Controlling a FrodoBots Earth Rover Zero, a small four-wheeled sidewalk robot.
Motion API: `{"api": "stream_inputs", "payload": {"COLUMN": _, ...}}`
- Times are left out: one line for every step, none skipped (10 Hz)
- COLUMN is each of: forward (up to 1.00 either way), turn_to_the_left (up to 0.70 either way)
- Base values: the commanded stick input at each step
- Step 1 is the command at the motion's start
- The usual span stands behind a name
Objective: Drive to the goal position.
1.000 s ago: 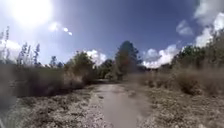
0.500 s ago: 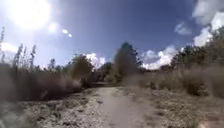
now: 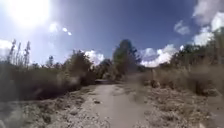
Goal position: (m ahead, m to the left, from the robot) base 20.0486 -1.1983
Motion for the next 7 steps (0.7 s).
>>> {"api": "stream_inputs", "payload": {"forward": 0.45, "turn_to_the_left": 0.0}}
{"api": "stream_inputs", "payload": {"forward": 0.45, "turn_to_the_left": 0.0}}
{"api": "stream_inputs", "payload": {"forward": 0.45, "turn_to_the_left": 0.0}}
{"api": "stream_inputs", "payload": {"forward": 0.45, "turn_to_the_left": 0.0}}
{"api": "stream_inputs", "payload": {"forward": 0.45, "turn_to_the_left": 0.0}}
{"api": "stream_inputs", "payload": {"forward": 0.45, "turn_to_the_left": 0.0}}
{"api": "stream_inputs", "payload": {"forward": 0.45, "turn_to_the_left": 0.0}}
